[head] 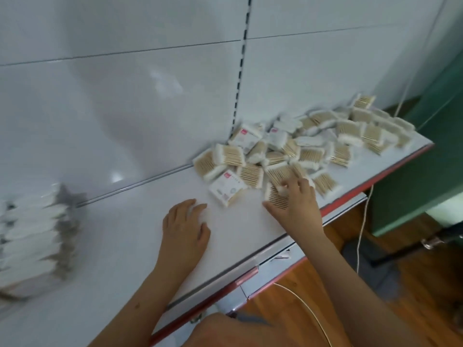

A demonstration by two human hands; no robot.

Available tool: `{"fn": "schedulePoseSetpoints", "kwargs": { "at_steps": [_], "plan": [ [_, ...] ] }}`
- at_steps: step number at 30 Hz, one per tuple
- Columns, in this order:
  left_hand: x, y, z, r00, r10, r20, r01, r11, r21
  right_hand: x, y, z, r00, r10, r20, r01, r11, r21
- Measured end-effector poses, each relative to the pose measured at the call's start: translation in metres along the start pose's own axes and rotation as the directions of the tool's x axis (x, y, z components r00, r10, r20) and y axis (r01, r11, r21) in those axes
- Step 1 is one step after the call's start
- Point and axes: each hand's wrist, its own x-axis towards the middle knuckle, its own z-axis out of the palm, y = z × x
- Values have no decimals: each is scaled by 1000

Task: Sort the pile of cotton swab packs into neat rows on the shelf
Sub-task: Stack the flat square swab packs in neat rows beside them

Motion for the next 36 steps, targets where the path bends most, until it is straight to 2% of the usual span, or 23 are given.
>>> {"fn": "schedulePoseSetpoints", "kwargs": {
  "at_steps": [3, 7, 9, 12, 15, 17, 19, 22, 25, 29, 33, 36],
  "plan": [
    [18, 24, 4, 998, -27, -48, 19, 988, -150, 0, 18, 6, 997, -77, 14, 77, 997, 12],
    [46, 51, 11, 991, -118, -58, 98, 956, -277, -1, 21, 15, 999, -24, -42, 28, 995, 98],
    [59, 56, 17, 986, -158, -44, 143, 961, -237, -4, 22, 16, 998, 3, -67, 8, 988, 152],
    [70, 56, 22, 974, -225, 18, 226, 973, -54, -5, 27, 12, 996, 32, -80, -13, 972, 233],
    [76, 56, 22, 939, -331, 96, 328, 944, 43, -4, 28, 4, 992, 34, -125, 13, 932, 361],
    [76, 55, 21, 918, -385, 93, 387, 922, -7, 1, 24, 0, 993, 53, -107, 5, 879, 477],
    [73, 55, 19, 914, -402, 58, 406, 901, -153, 8, 20, -2, 997, 61, -43, -23, 796, 605],
    [66, 61, 12, 904, -426, 46, 412, 833, -370, 20, 14, -1, 998, -28, 60, -24, 682, 731],
    [62, 67, 10, 934, -350, 73, 340, 807, -483, 37, 7, 2, 970, -157, 184, -58, 587, 808],
    [53, 68, 9, 951, -259, 170, 309, 792, -527, 62, -3, 4, 899, -358, 251, 39, 639, 768],
    [45, 65, 5, 947, -256, 196, 322, 769, -552, 83, -13, -1, 867, -393, 305, 82, 718, 692],
    [42, 65, 3, 932, -288, 219, 361, 738, -571, 95, -20, -6, 775, -528, 347, 185, 714, 675]
  ]
}}
